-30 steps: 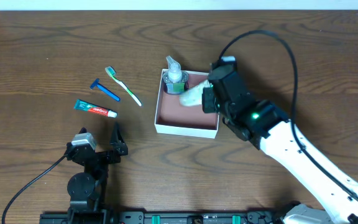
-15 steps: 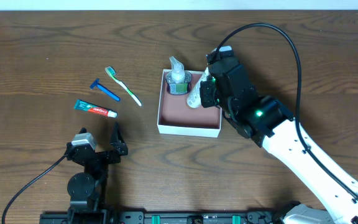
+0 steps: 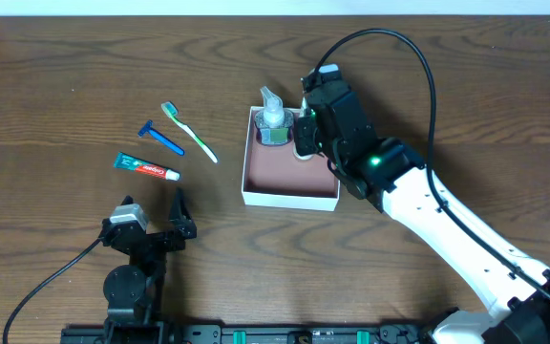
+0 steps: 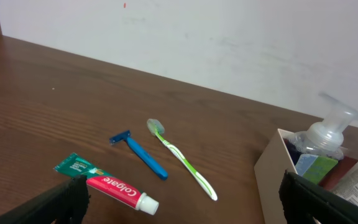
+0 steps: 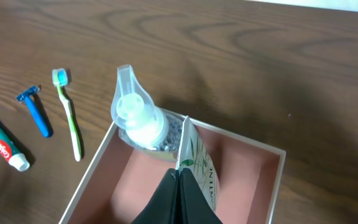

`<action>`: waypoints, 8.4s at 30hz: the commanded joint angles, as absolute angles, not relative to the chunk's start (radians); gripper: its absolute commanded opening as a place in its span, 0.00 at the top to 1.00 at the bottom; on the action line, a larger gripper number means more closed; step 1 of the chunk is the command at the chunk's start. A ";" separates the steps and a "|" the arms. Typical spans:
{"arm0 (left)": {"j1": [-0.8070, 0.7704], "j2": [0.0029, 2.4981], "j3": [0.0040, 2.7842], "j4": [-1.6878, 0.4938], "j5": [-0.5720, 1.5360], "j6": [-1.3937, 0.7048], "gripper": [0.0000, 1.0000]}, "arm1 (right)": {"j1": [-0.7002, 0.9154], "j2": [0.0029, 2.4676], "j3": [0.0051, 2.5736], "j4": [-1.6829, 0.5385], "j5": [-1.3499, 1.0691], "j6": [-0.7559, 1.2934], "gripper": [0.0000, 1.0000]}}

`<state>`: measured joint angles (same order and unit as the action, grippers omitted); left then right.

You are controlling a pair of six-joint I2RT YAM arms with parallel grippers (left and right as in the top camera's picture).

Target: Pack container

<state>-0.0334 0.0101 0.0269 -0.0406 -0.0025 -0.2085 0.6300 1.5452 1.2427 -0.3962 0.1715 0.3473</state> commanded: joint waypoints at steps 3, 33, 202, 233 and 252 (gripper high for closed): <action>-0.029 0.006 0.004 -0.074 -0.013 -0.199 0.02 | 0.599 1.551 1.277 -0.370 0.175 0.319 0.99; -0.029 0.006 0.004 -0.074 -0.013 -0.199 0.02 | 0.543 1.632 1.277 -0.276 0.122 0.291 0.99; -0.029 0.006 0.004 -0.074 -0.013 -0.199 0.02 | 0.566 1.306 0.956 -0.302 -0.434 -0.172 0.60; -0.029 0.006 0.004 -0.074 -0.013 -0.199 0.02 | 0.570 1.741 0.956 0.125 -0.434 -0.142 0.68; -0.029 0.006 0.004 -0.074 -0.013 -0.199 0.02 | 0.570 1.786 0.956 0.161 -0.436 -0.124 0.32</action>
<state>-0.0338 0.0101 0.0269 -0.0406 -0.0025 -0.2085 0.5617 1.7813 0.9379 0.1566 -0.4263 -0.1349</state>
